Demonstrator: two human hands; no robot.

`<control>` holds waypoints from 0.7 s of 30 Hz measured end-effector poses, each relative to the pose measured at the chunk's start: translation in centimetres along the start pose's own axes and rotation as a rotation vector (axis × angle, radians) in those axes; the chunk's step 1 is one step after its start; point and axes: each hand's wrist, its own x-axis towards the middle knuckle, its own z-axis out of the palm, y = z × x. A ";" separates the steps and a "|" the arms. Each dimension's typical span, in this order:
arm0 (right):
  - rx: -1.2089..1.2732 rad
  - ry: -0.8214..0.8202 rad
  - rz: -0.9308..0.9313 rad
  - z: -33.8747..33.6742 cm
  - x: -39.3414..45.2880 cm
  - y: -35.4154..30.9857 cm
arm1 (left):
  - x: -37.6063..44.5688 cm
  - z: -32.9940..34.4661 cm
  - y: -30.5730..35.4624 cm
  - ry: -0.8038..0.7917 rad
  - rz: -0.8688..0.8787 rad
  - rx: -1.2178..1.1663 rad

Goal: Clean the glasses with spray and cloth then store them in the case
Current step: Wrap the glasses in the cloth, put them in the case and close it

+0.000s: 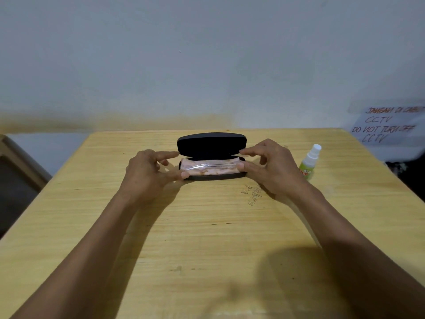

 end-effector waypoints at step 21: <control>0.416 -0.156 0.497 -1.5 4.3 -3.4 | 3.9 -0.2 3.0 -0.090 -0.225 -0.250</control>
